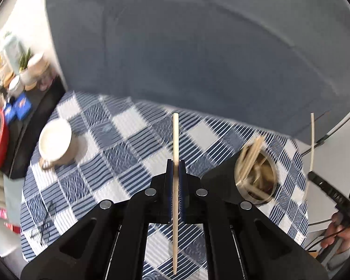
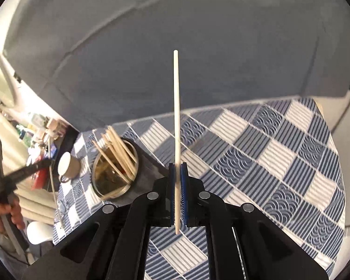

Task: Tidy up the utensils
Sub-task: 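Lift the stick with both grippers and carry it over the holder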

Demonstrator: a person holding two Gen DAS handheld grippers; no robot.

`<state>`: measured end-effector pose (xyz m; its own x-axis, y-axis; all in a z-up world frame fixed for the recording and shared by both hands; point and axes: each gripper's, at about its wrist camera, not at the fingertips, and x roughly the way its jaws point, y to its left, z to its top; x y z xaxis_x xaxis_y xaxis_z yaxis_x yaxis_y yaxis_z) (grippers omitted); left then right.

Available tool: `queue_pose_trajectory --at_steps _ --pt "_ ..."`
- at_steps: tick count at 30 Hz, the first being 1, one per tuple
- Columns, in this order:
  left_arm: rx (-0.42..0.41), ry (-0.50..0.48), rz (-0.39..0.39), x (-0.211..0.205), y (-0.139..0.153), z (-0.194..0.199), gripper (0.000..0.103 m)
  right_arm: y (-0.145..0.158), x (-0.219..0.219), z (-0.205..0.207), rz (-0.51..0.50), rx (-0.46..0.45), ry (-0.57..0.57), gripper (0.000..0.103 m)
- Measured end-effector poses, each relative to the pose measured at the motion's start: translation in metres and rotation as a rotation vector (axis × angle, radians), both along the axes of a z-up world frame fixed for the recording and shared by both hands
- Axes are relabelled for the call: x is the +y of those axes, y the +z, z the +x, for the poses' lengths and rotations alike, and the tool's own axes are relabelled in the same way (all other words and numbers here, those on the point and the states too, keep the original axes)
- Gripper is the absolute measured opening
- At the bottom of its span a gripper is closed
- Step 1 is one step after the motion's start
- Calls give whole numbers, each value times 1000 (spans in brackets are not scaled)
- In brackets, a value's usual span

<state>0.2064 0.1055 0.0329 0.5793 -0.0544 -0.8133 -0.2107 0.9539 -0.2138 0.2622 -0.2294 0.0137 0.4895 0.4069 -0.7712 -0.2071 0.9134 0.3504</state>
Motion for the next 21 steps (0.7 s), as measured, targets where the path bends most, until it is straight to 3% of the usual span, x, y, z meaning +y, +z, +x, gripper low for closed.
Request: queue_pose_trajectory --at_steps 12,21 --pt "-136 -119 -18 -48 59 45 4 36 30 22 76 -140 68 4" --pt "-263 -199 -16 -77 57 62 5 35 68 26 109 -279 176 4"
